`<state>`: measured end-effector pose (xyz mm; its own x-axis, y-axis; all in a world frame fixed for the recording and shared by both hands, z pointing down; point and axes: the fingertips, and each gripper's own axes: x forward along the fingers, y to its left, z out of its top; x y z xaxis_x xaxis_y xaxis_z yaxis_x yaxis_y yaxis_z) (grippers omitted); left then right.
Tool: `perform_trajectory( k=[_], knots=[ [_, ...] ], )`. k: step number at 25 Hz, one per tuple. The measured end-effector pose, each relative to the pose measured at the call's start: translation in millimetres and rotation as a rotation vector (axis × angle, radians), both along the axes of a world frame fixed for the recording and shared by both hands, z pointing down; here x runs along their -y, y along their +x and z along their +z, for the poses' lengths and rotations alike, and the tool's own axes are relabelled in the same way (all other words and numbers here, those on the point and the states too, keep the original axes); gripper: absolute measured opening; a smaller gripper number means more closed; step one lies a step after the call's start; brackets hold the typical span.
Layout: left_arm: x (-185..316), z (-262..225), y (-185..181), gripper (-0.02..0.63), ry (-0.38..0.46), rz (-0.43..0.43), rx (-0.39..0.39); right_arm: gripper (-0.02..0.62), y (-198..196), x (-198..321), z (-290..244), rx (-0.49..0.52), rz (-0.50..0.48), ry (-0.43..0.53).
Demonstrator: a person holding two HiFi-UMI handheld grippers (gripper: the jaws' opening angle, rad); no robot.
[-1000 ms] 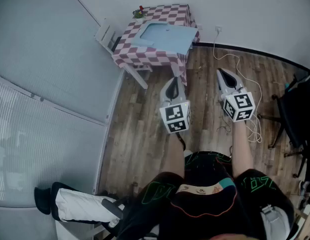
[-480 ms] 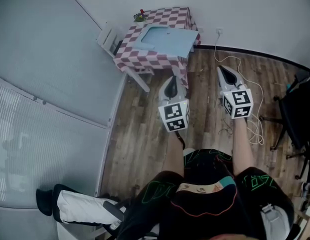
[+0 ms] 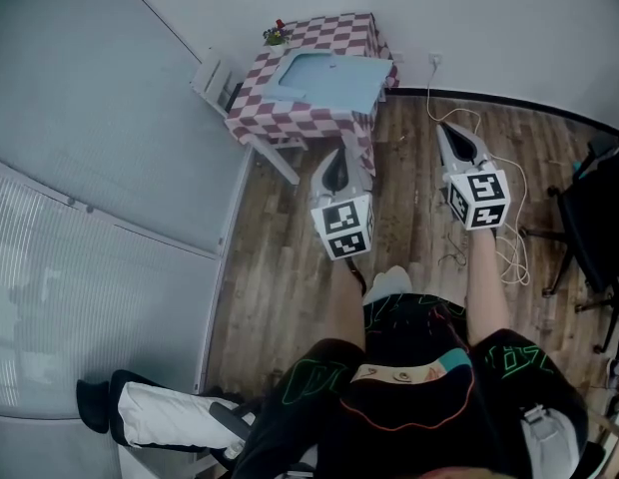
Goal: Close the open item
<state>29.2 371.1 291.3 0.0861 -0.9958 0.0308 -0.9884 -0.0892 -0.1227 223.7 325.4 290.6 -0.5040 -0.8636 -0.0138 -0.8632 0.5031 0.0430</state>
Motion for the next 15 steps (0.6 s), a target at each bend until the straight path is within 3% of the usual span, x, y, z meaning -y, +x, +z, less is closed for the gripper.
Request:
perform_trajectory(
  k=[15],
  knots=[
    [61,51,10,0.009,-0.131,0.028,0.025,0.003,15,56,46,0.054,0.039,-0.104]
  ],
)
